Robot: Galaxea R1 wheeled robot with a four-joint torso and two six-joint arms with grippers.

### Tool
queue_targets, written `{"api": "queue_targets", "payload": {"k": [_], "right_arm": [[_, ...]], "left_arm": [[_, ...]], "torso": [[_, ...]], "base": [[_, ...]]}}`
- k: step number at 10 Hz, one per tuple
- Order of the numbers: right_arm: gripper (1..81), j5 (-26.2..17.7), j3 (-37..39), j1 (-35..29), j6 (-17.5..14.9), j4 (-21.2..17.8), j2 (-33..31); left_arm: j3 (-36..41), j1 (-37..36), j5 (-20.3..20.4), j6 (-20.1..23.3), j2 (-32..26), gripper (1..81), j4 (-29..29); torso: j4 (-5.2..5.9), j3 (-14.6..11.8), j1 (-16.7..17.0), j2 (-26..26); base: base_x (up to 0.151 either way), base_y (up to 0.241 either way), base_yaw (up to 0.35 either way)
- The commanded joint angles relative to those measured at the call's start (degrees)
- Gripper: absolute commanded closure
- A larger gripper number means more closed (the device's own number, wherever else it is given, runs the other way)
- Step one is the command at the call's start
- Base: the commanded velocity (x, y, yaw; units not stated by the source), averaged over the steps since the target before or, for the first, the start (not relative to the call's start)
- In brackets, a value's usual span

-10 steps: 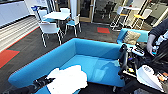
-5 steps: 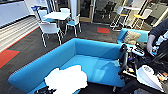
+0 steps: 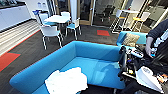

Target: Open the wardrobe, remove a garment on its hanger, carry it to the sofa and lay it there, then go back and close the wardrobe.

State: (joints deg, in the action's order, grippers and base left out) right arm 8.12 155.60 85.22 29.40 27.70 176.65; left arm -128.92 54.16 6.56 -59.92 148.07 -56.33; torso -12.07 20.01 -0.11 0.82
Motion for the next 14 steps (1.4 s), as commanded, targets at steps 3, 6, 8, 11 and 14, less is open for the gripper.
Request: {"api": "queue_targets", "payload": {"k": [3,6,8,11,14], "right_arm": [[1.0,-3.11,-0.13,-1.14,-0.14,0.43,-0.22],[1.0,-3.11,0.04,-1.85,-0.14,0.34,-0.22],[1.0,-3.2,0.75,-1.94,-0.14,0.34,-0.22],[1.0,-3.37,1.19,-1.76,-0.14,0.16,-0.22],[1.0,-3.99,1.62,-1.85,-0.05,0.08,-0.22]], "left_arm": [[1.91,9.58,0.2,0.33,-1.28,1.0,-16.61],[-0.97,14.87,0.38,0.41,0.73,1.0,-16.8],[-4.42,18.3,0.38,0.41,3.38,1.0,-16.79],[-12.49,22.35,0.21,0.24,10.05,1.0,-16.26],[-21.73,24.28,0.03,-0.2,15.95,1.0,-15.65]], "torso": [[0.0,-4.44,0.0,0.0],[0.0,-8.04,0.06,0.04],[0.0,-10.35,0.11,0.06],[0.0,-10.4,0.11,0.17],[0.0,-10.71,0.11,0.19]], "base": [[0.0,0.0,0.0],[0.0,0.0,0.0],[0.0,0.0,0.0],[0.0,0.0,0.0],[0.0,0.0,0.0]]}}
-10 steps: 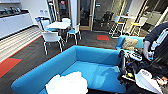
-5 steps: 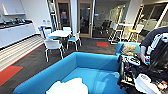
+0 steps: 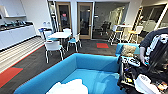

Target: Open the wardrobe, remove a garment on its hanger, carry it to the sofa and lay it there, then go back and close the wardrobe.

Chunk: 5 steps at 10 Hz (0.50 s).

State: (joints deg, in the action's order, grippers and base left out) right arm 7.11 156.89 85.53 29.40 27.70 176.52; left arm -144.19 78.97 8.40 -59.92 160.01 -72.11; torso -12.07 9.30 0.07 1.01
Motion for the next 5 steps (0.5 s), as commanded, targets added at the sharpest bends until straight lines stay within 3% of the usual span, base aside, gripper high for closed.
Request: {"api": "queue_targets", "payload": {"k": [1,5], "right_arm": [[1.0,-3.06,0.5,-2.07,-0.05,0.08,-0.09],[1.0,-3.06,0.51,-1.72,-0.05,0.16,0.17]], "left_arm": [[-8.64,0.09,-1.89,-0.2,5.75,1.0,0.12],[-9.97,0.79,-2.07,-0.2,7.87,1.0,0.12]], "torso": [[0.0,0.0,-0.07,0.0],[0.0,-0.02,-0.07,0.02]], "base": [[0.0,0.0,0.0],[0.0,0.0,0.0]]}}
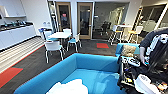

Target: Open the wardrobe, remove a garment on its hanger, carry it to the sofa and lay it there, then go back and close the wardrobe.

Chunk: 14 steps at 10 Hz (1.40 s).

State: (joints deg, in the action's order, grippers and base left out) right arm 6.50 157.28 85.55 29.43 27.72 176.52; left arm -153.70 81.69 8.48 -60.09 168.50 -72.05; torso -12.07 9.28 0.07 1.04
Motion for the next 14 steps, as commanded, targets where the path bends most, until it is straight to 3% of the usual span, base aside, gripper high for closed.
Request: {"api": "queue_targets", "payload": {"k": [1,5,14], "right_arm": [[1.0,-2.37,0.12,-1.74,-0.07,0.14,0.17],[1.0,-2.37,0.03,-1.74,-0.07,0.23,0.44],[1.0,-2.45,0.21,-1.48,-0.07,0.23,0.44]], "left_arm": [[-0.46,-1.92,-2.16,-0.03,-0.27,1.0,0.06],[-0.38,-1.75,-1.89,-0.03,0.09,1.0,-0.02],[-0.29,-1.22,-1.63,-0.03,-0.18,1.0,-0.55]], "torso": [[0.0,0.0,-0.07,0.0],[0.0,0.0,-0.07,0.04],[0.0,-0.05,-0.07,0.09]], "base": [[0.0,0.0,0.0],[0.0,0.0,0.0],[-0.079,0.0,0.0]]}}
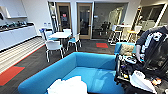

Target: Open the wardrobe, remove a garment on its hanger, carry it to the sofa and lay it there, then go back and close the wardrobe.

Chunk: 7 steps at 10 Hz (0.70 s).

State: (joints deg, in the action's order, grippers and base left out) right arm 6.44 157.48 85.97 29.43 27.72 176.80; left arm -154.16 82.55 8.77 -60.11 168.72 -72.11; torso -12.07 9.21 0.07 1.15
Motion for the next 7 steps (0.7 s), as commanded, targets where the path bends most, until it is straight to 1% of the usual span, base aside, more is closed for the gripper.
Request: {"api": "queue_targets", "payload": {"k": [1,4,7], "right_arm": [[1.0,-2.39,0.01,-1.89,-0.07,0.23,0.16],[1.0,-2.31,0.19,-1.89,-0.07,0.23,0.16],[1.0,-2.31,0.19,-1.89,-0.07,0.23,0.16]], "left_arm": [[0.18,-2.09,-1.91,-0.01,-0.39,1.0,-0.49],[0.18,-2.09,-1.82,-0.01,-0.39,1.0,-0.49],[0.0,-2.09,-1.91,-0.01,-0.31,1.0,0.21]], "torso": [[0.0,0.0,-0.07,0.0],[0.0,-0.02,-0.07,0.02],[0.0,-0.04,-0.07,0.04]], "base": [[-0.087,0.0,0.0],[-0.08,0.0,0.0],[0.0,0.0,0.0]]}}
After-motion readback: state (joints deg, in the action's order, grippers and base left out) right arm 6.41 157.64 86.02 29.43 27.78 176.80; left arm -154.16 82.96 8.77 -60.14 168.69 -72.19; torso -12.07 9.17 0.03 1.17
